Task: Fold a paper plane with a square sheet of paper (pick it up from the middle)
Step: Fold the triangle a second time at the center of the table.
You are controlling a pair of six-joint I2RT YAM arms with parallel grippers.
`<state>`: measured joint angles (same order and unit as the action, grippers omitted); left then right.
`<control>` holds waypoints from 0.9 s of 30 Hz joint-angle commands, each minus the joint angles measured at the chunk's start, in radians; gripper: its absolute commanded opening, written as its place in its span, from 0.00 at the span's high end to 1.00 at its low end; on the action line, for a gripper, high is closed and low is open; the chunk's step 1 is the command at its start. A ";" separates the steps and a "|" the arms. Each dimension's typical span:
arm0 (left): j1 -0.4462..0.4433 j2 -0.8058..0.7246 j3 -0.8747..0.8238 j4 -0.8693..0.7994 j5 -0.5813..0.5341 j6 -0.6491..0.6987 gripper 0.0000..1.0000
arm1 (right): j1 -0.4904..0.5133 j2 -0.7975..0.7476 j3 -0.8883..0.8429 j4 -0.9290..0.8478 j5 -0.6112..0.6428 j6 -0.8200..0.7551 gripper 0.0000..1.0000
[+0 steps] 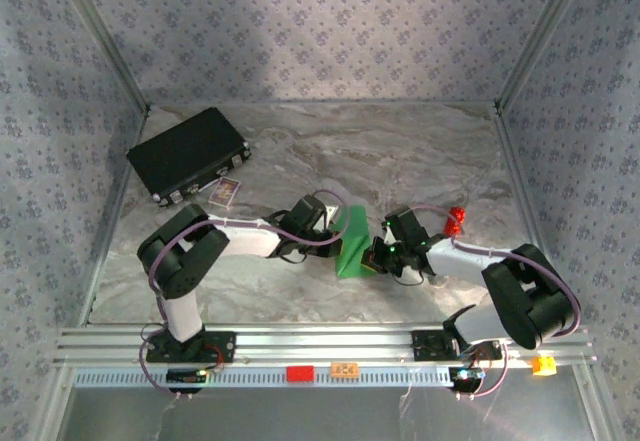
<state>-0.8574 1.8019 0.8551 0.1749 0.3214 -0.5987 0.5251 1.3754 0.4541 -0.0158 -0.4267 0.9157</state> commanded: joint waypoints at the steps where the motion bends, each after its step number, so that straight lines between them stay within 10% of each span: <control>1: 0.003 0.019 -0.006 -0.009 -0.002 0.013 1.00 | -0.008 0.009 -0.014 -0.056 0.042 -0.013 0.95; 27: 0.000 0.029 -0.024 0.001 -0.002 -0.002 1.00 | -0.007 -0.042 0.012 0.207 -0.060 0.083 1.00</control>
<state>-0.8577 1.8153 0.8539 0.1837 0.3260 -0.5999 0.5083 1.2953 0.4534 0.1341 -0.4530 0.9722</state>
